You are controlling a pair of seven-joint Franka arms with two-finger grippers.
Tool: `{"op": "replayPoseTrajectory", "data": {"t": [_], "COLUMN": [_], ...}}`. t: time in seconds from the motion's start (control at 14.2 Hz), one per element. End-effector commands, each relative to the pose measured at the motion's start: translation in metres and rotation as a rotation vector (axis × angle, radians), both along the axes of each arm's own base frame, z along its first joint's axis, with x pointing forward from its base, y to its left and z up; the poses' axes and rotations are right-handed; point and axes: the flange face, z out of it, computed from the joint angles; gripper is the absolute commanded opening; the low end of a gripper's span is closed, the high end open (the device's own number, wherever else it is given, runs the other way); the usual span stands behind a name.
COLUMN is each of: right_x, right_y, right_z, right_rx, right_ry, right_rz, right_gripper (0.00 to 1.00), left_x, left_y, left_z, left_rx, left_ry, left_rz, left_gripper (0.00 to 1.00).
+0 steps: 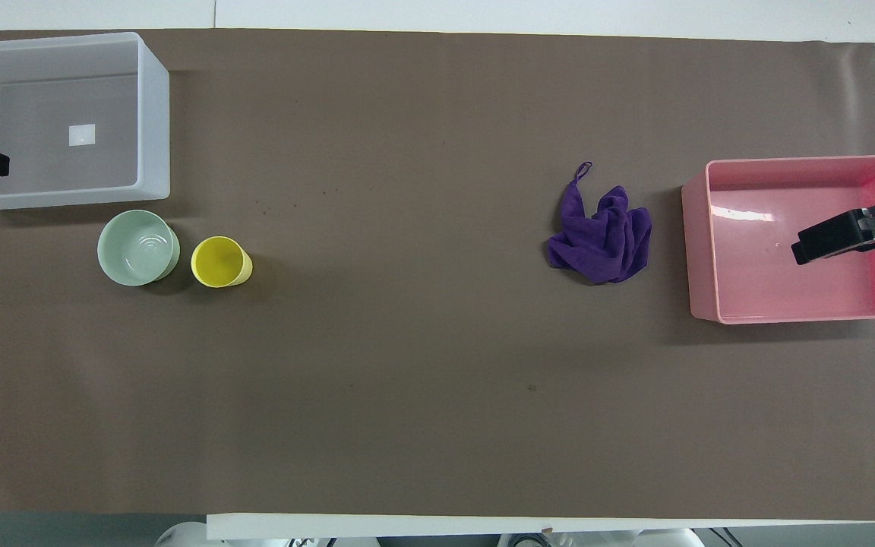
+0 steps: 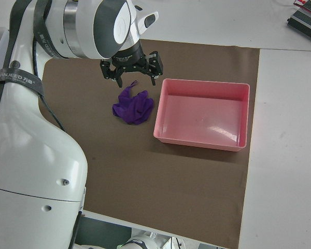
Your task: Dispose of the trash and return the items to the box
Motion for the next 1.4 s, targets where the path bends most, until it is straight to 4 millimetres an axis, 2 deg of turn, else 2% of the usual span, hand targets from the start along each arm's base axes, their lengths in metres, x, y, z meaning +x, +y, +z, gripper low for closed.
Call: {"op": "replayPoseTrajectory", "data": {"t": [0.0,0.14,0.28,0.35,0.42,0.49,0.56,0.63,0.7,0.77,0.91,1.05,1.12,1.26,1.33], "right_x": [-0.005,-0.004,0.000,0.001,0.005,0.011,0.023,0.033,0.043,0.051,0.058,0.058,0.057,0.050,0.049], "right_y": [0.001,0.001,0.001,0.006,0.013,0.019,0.022,0.033,0.050,0.058,0.081,0.106,0.111,0.122,0.122], "right_z": [-0.001,-0.001,-0.007,-0.011,-0.021,-0.028,-0.042,-0.055,-0.078,-0.105,-0.161,-0.221,-0.245,-0.290,-0.305], "right_rx": [-0.001,0.001,0.003,0.016,0.037,0.081,0.101,0.104,0.106,0.105,0.104,0.092,0.091,0.085,0.083], "right_ry": [-0.014,-0.014,-0.033,-0.070,-0.080,-0.086,-0.090,-0.092,-0.081,-0.086,-0.098,-0.106,-0.118,-0.097,-0.096], "right_rz": [-0.007,-0.006,-0.008,-0.012,-0.027,-0.042,-0.045,-0.027,-0.003,0.005,0.028,0.062,0.058,0.064,0.063], "right_gripper": [1.00,1.00,1.00,1.00,1.00,1.00,1.00,1.00,1.00,1.00,1.00,1.00,1.00,1.00,1.00], "left_x": [0.001,0.001,-0.003,-0.012,-0.030,-0.048,-0.060,-0.065,-0.068,-0.073,-0.089,-0.081,-0.073,-0.054,-0.046], "left_y": [0.000,0.000,0.000,-0.001,0.000,0.002,0.003,0.004,-0.002,-0.002,0.002,0.006,0.007,0.009,0.009], "left_z": [0.005,0.005,-0.010,-0.035,-0.077,-0.110,-0.137,-0.157,-0.178,-0.199,-0.235,-0.254,-0.261,-0.271,-0.275], "left_rx": [-0.018,-0.016,-0.017,-0.020,-0.024,-0.026,-0.026,-0.024,-0.023,-0.021,-0.018,-0.012,-0.009,-0.004,-0.002], "left_ry": [-0.022,-0.026,-0.041,-0.071,-0.105,-0.143,-0.128,-0.096,-0.073,-0.059,-0.057,-0.129,-0.149,-0.189,-0.197], "left_rz": [-0.017,-0.017,-0.013,-0.002,0.002,0.009,0.012,0.016,0.011,0.021,0.021,0.030,0.033,0.045,0.048], "left_gripper": [1.00,1.00,1.00,1.00,1.00,1.00,1.00,1.00,1.00,1.00,1.00,1.00,1.00,1.00,1.00]}}
